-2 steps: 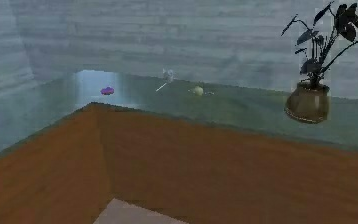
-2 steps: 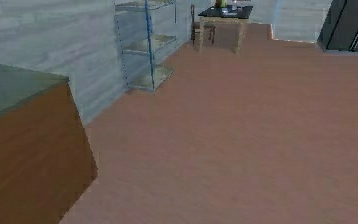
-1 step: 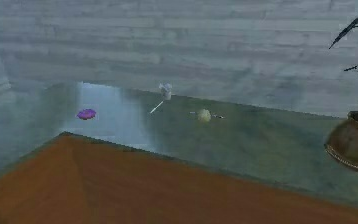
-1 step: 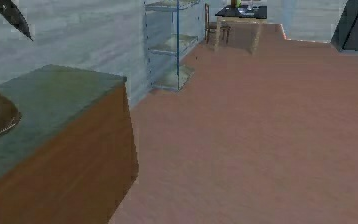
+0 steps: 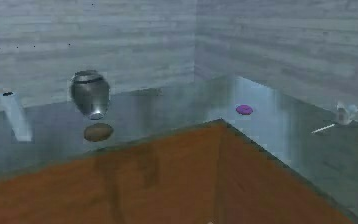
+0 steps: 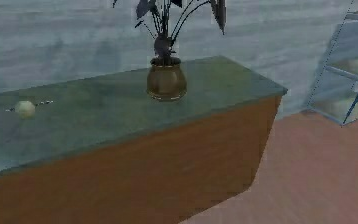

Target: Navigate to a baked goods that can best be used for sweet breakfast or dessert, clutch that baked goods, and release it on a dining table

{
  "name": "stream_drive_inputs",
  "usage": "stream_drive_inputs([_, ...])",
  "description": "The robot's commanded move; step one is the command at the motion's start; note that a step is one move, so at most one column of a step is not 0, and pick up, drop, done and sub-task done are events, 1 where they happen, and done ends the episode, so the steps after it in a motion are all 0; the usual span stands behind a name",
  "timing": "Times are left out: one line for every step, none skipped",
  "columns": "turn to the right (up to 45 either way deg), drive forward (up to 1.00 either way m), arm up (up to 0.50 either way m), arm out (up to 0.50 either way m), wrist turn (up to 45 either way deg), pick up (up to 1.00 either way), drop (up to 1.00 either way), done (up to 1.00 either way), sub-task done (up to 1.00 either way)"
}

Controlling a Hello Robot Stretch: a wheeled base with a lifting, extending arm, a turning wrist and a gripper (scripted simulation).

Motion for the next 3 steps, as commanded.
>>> stream_drive_inputs([-45.0, 0.0, 0.0, 0.0, 0.0, 0.0, 0.0, 0.0, 0.0])
stream_drive_inputs([-24.0, 0.0, 0.0, 0.0, 0.0, 0.0, 0.0, 0.0, 0.0])
stream_drive_inputs([-3.0, 0.0, 0.0, 0.0, 0.0, 0.0, 0.0, 0.0, 0.0])
